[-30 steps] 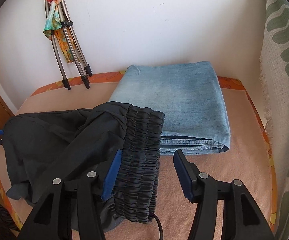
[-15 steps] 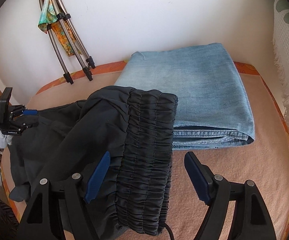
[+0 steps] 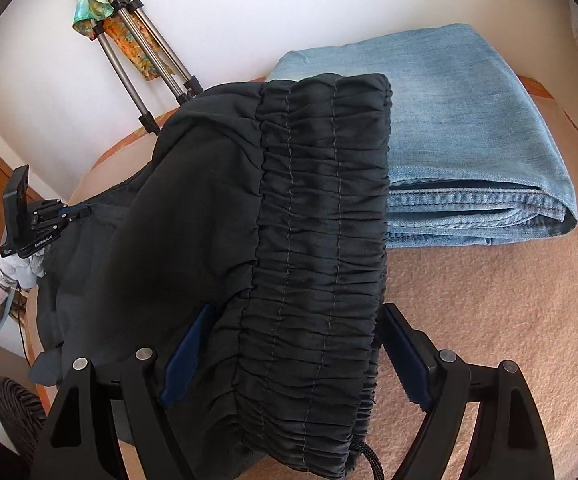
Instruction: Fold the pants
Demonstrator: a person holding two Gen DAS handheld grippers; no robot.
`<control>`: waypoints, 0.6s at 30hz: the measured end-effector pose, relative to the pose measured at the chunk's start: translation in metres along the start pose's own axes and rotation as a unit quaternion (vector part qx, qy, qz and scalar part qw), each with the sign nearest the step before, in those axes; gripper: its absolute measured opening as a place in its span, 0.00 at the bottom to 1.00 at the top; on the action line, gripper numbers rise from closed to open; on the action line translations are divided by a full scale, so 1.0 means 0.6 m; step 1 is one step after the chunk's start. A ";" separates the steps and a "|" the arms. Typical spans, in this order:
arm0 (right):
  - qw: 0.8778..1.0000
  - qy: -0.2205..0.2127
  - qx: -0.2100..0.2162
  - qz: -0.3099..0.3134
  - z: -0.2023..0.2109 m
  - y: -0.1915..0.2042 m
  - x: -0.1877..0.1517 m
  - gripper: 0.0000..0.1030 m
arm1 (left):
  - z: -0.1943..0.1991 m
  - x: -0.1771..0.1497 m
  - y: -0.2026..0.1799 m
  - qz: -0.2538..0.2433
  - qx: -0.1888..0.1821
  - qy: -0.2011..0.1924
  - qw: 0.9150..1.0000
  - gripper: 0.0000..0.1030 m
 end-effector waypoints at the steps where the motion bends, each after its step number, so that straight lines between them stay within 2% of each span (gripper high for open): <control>1: 1.000 -0.001 0.001 -0.001 0.001 0.000 -0.001 0.85 | 0.003 0.001 0.006 0.000 0.006 0.002 1.000 0.01; 3: 1.000 -0.006 0.007 -0.010 0.003 -0.002 -0.003 0.84 | 0.005 0.007 0.023 0.011 0.023 -0.004 1.000 0.00; 4: 1.000 -0.010 0.005 -0.014 0.005 -0.003 -0.004 0.76 | 0.009 0.009 0.032 0.020 0.030 -0.007 0.999 0.00; 6: 1.000 -0.010 0.004 -0.018 0.008 -0.006 -0.008 0.64 | 0.009 0.015 0.044 0.040 0.007 -0.016 0.999 0.00; 7: 1.000 -0.010 0.006 -0.018 0.010 -0.007 -0.010 0.64 | 0.007 0.017 0.045 0.043 -0.003 -0.012 0.999 0.00; 9: 1.000 -0.008 0.004 -0.013 0.012 -0.008 -0.012 0.64 | -0.007 0.019 0.044 0.052 -0.034 0.018 0.998 0.08; 11: 1.000 -0.009 0.002 -0.014 0.013 -0.006 -0.010 0.64 | -0.022 0.016 0.038 0.065 -0.079 0.045 0.994 0.55; 13: 1.000 -0.009 -0.001 -0.011 0.014 -0.004 -0.010 0.64 | -0.025 0.014 0.026 0.049 -0.063 0.034 0.996 0.56; 15: 1.000 -0.007 -0.002 -0.009 0.012 -0.003 -0.010 0.65 | -0.040 0.012 0.022 0.046 -0.055 0.043 0.997 0.56; 18: 1.000 -0.007 0.002 -0.012 0.009 -0.001 -0.009 0.69 | -0.062 0.002 0.011 0.042 -0.069 0.066 0.995 0.55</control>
Point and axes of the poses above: each gripper's, at about its wrist camera, not at the fingertips, and z roughly against the way its jaws point, y to its left, x to its top, the point moved 1 cm from there along -z, roughly the way its jaws point, and after that the axes turned 7 degrees about -y, right-handed, at the moved point
